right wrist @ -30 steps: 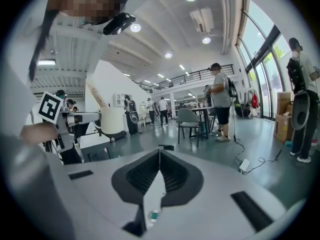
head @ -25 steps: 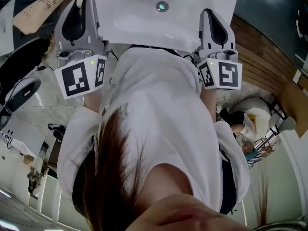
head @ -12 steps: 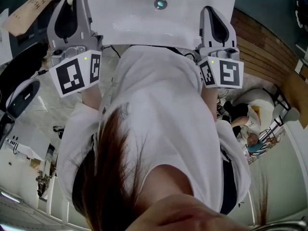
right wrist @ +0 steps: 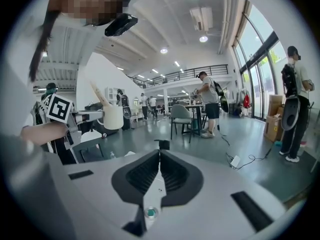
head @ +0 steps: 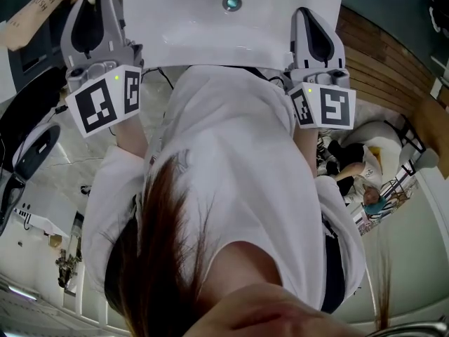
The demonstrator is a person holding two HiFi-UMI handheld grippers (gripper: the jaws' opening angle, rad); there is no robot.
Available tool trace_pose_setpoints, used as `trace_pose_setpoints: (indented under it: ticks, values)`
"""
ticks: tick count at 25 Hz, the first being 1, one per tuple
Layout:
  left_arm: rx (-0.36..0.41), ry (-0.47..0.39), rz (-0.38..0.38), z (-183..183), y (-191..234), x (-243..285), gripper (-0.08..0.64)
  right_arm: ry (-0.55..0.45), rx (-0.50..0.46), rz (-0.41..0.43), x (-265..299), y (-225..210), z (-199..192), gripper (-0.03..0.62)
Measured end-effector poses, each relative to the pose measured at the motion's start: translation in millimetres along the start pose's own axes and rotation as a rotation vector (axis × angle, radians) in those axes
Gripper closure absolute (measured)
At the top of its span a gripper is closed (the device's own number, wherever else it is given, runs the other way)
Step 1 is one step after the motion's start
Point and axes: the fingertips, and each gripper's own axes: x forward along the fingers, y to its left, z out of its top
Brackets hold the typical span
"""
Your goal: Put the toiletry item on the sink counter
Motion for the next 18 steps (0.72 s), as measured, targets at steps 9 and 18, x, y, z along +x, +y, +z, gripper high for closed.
trace_pose_setpoints:
  ticks: [9, 18]
  values:
    - [-0.001, -0.006, 0.009, -6, 13, 12, 0.511, 0.019, 0.002, -0.022, 2, 2, -3, 0.581]
    - [-0.014, 0.001, 0.0, -19, 22, 25, 0.511, 0.046, 0.005, -0.042, 3, 10, -8, 0.581]
